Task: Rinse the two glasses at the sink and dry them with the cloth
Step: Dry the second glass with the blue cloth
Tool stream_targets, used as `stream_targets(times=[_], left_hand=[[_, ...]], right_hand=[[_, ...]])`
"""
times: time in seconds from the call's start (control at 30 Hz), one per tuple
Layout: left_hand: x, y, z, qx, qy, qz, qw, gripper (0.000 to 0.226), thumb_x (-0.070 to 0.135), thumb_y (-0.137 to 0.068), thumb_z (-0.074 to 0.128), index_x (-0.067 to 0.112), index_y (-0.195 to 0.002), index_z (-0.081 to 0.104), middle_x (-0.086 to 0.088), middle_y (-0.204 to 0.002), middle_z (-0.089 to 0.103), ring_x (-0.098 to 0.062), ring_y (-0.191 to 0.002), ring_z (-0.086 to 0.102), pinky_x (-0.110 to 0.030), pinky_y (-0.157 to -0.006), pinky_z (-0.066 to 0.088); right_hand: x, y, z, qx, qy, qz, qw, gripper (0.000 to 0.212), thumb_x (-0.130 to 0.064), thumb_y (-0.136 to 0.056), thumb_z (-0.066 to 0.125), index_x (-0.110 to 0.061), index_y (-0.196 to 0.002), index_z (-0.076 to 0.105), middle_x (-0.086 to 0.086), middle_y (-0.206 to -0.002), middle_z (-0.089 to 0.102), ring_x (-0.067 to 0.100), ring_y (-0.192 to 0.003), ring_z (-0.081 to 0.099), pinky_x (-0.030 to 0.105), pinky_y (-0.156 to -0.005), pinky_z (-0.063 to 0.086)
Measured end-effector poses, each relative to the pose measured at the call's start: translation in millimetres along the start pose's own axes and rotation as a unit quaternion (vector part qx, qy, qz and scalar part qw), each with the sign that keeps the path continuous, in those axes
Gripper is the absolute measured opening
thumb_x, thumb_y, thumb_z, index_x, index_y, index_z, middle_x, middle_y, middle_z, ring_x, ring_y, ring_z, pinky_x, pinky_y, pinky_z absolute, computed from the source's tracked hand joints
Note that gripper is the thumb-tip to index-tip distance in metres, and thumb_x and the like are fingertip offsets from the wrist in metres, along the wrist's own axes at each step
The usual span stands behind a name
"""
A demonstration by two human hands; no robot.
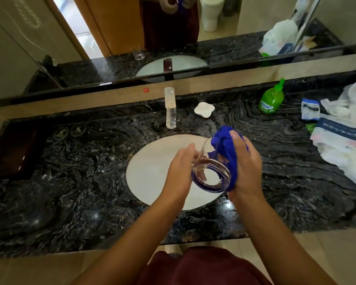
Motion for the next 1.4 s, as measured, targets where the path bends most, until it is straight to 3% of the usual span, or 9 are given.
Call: stream_targets(times=[0.23, 0.4, 0.57, 0.73, 0.83, 1.0, 1.07, 1.2, 1.4], left_hand=[[-10.8, 24.3, 0.2, -0.214, 0.149, -0.107, 0.959, 0.082, 0.069, -0.090, 0.052, 0.003, -0.138, 0.052, -0.027, -0.110, 0.066, -0.041, -0.079, 0.070, -0.040, -0.061, 0.059], [-11.9, 5.2, -13.7, -0.097, 0.156, -0.117, 0.976, 0.069, 0.066, -0.091, 0.056, 0.006, -0.123, 0.068, -0.014, -0.100, 0.066, -0.024, -0.068, 0.059, -0.032, -0.057, 0.045], [-10.9, -3.3, -30.5, -0.023, 0.157, -0.077, 0.984, 0.047, 0.055, -0.101, 0.048, 0.010, -0.102, 0.064, -0.015, -0.086, 0.063, -0.022, -0.050, 0.045, -0.024, -0.042, 0.028], [-6.4, -8.5, -32.1, 0.009, 0.121, -0.043, 0.992, 0.041, 0.048, -0.103, 0.048, 0.011, -0.100, 0.067, -0.014, -0.081, 0.068, -0.021, -0.048, 0.050, -0.024, -0.042, 0.032], [-6.2, -11.5, -36.2, 0.029, 0.125, -0.047, 0.991, 0.040, 0.048, -0.101, 0.050, 0.014, -0.095, 0.069, -0.010, -0.076, 0.069, -0.018, -0.049, 0.052, -0.024, -0.046, 0.031], [-13.9, -10.5, -38.4, -0.026, 0.031, -0.106, 0.994, 0.036, 0.048, -0.098, 0.054, 0.014, -0.093, 0.064, -0.006, -0.066, 0.064, -0.019, -0.050, 0.055, -0.021, -0.044, 0.035], [-15.4, -10.8, -37.8, -0.062, 0.008, -0.110, 0.992, 0.040, 0.052, -0.098, 0.053, 0.014, -0.099, 0.064, -0.010, -0.068, 0.060, -0.020, -0.051, 0.053, -0.021, -0.043, 0.034], [-17.6, -13.5, -37.7, -0.085, 0.087, -0.147, 0.982, 0.045, 0.054, -0.096, 0.054, 0.010, -0.106, 0.061, -0.012, -0.071, 0.058, -0.020, -0.045, 0.050, -0.017, -0.037, 0.031], [-21.8, -15.9, -32.7, -0.089, 0.082, -0.131, 0.984, 0.048, 0.053, -0.098, 0.053, 0.007, -0.109, 0.062, -0.010, -0.069, 0.056, -0.016, -0.041, 0.045, -0.019, -0.033, 0.027]], right_hand=[[-18.5, 10.7, -9.4, 0.026, 0.254, -0.204, 0.945, 0.022, -0.052, -0.085, 0.069, -0.032, -0.090, 0.062, -0.015, -0.074, 0.067, 0.002, -0.064, 0.061, 0.020, -0.061, 0.049], [-18.4, 28.1, 8.1, -0.126, 0.303, -0.211, 0.921, 0.010, -0.046, -0.091, 0.059, -0.037, -0.093, 0.063, -0.023, -0.082, 0.069, -0.003, -0.073, 0.063, 0.010, -0.066, 0.045], [-40.6, 15.2, 0.6, -0.055, 0.271, -0.113, 0.954, 0.022, -0.049, -0.090, 0.047, -0.035, -0.100, 0.059, 0.002, -0.083, 0.064, 0.017, -0.072, 0.057, 0.038, -0.066, 0.047], [-43.0, 13.8, 7.2, -0.179, 0.475, -0.143, 0.850, 0.039, -0.018, -0.091, 0.072, -0.033, -0.118, 0.048, -0.011, -0.103, 0.065, 0.009, -0.082, 0.063, 0.024, -0.065, 0.051], [-48.7, 10.6, 8.6, -0.257, 0.533, -0.196, 0.782, 0.039, -0.036, -0.086, 0.082, -0.037, -0.119, 0.062, -0.025, -0.108, 0.067, -0.001, -0.093, 0.064, 0.015, -0.073, 0.047], [-33.2, 16.9, 19.8, -0.428, 0.629, -0.145, 0.633, 0.048, -0.038, -0.085, 0.059, -0.035, -0.133, 0.062, -0.014, -0.116, 0.069, 0.010, -0.102, 0.060, 0.033, -0.091, 0.048], [-33.5, 15.5, 17.7, -0.439, 0.608, -0.134, 0.648, 0.054, -0.032, -0.084, 0.062, -0.034, -0.137, 0.060, -0.014, -0.122, 0.068, 0.009, -0.107, 0.060, 0.029, -0.094, 0.048], [-45.6, 10.6, 11.2, -0.308, 0.486, -0.192, 0.795, 0.050, -0.022, -0.079, 0.089, -0.028, -0.120, 0.061, -0.012, -0.122, 0.066, 0.007, -0.109, 0.064, 0.025, -0.085, 0.055], [-15.9, 17.6, 19.0, -0.180, 0.552, -0.316, 0.751, 0.023, -0.043, -0.084, 0.077, -0.022, -0.091, 0.070, -0.009, -0.100, 0.062, 0.012, -0.095, 0.055, 0.031, -0.084, 0.048]])
Point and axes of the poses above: each hand's wrist, its own y-axis away from the middle knuckle, its own z-axis out of the palm, x = y × z, the point moved 4 cm from there along -y, towards the middle knuckle
